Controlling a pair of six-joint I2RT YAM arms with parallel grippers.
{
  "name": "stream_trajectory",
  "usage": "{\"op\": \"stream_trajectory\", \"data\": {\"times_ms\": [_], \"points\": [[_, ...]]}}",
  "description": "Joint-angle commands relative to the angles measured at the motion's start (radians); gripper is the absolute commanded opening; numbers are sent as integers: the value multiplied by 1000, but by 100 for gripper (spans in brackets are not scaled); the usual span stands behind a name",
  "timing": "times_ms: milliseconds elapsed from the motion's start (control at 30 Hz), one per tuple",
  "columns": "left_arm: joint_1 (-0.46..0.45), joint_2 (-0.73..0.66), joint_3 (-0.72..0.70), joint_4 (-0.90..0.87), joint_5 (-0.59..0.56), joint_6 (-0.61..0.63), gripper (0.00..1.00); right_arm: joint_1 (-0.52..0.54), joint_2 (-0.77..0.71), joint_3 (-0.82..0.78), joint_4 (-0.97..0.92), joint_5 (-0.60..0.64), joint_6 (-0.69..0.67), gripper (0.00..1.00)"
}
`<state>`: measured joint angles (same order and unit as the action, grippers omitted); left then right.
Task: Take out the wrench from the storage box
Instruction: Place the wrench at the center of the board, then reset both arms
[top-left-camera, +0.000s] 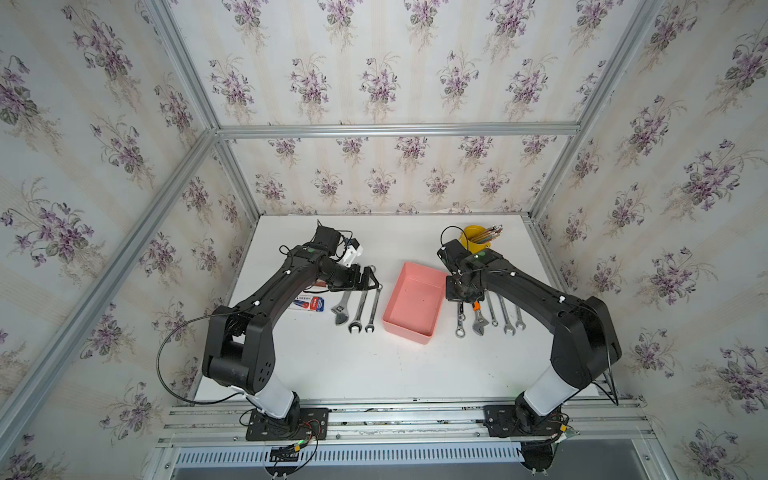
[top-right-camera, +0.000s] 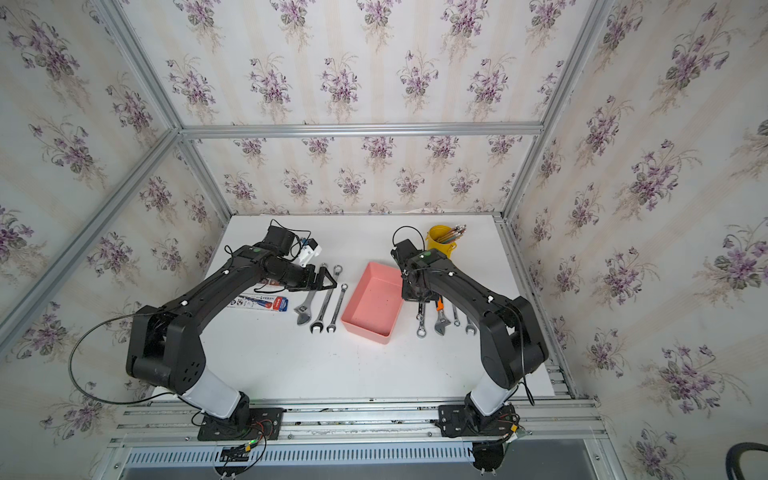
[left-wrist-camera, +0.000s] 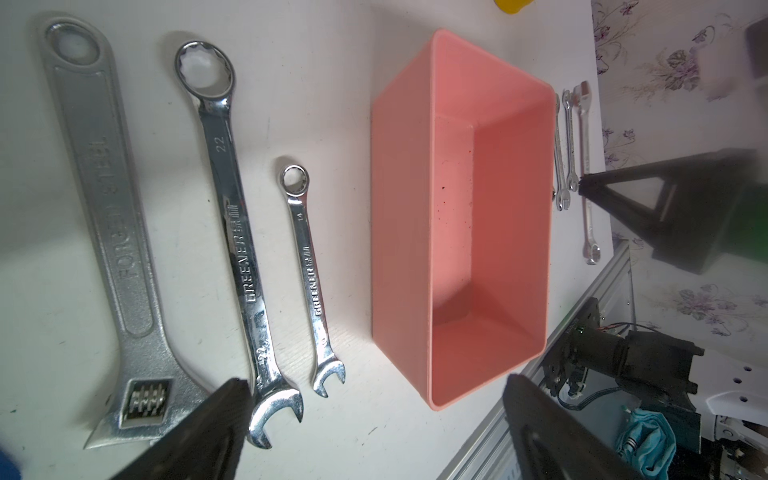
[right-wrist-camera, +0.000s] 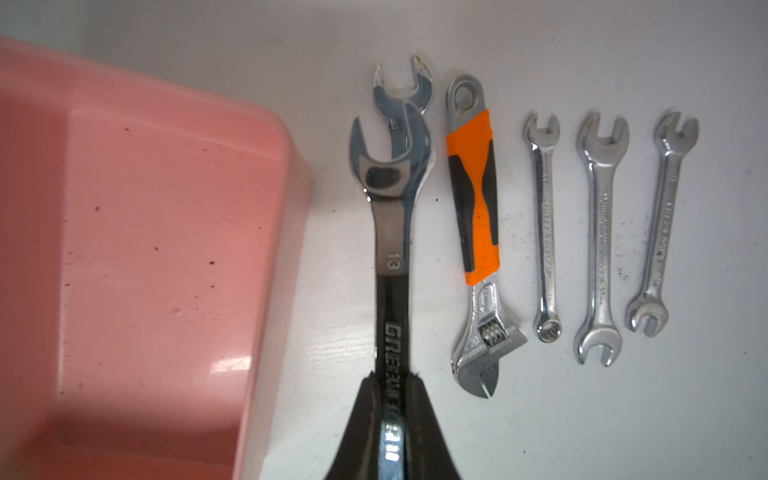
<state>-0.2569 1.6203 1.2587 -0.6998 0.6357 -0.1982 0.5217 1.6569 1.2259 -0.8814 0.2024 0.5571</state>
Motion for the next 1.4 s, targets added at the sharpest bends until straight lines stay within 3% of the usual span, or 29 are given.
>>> {"op": "stream_trajectory", "data": {"times_ms": [0,267,600,800,1133,1367], "points": [[1,-1,15,-22,3,14,99,-32,9,-77,186,-41,-57,1],[1,-25,11,-51,-18,20,99,-58,117,-135,378,-123,-88,1],[1,-31,2,-53,-28,13,99,-47,158,-137,407,-179,-93,5],[-1,-31,1,-52,-30,11,99,-34,164,-141,388,-185,-98,22],[1,-46,0,-57,-42,11,99,-51,80,-28,262,-123,-118,25],[68,-58,27,-82,-149,92,99,-193,-122,-105,363,-125,-197,31]]}}
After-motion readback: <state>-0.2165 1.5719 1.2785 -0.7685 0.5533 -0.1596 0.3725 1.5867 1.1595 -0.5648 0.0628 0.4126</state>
